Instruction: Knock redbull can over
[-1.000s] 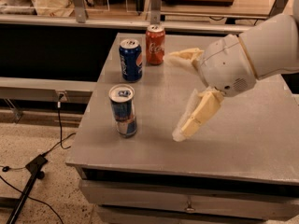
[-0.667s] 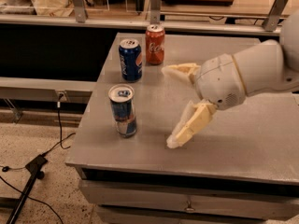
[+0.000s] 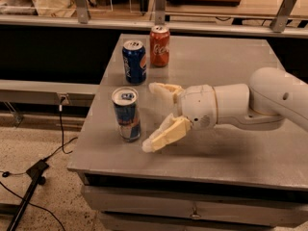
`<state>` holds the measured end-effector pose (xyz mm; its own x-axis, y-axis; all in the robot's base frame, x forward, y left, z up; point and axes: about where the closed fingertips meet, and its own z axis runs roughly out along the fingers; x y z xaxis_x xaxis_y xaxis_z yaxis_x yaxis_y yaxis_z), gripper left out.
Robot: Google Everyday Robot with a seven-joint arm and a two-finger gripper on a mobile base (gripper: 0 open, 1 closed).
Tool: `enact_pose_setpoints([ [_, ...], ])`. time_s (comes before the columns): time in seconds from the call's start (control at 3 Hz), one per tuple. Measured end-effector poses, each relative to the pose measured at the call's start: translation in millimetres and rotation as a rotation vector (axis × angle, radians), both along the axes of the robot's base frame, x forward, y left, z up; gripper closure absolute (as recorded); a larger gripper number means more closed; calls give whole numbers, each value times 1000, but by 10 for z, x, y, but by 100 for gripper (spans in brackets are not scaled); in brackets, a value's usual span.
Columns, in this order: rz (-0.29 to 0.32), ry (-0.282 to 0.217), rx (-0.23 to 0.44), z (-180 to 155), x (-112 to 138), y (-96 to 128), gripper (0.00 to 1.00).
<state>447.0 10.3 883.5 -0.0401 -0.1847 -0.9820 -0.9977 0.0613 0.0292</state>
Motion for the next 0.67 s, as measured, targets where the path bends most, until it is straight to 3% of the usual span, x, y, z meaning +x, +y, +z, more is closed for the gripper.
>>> enact_pose_setpoints([
  [0.33,24,-14,-34,-8,-44,53,0],
  [0.67,66,-37,-28,-160,-90,372,0],
])
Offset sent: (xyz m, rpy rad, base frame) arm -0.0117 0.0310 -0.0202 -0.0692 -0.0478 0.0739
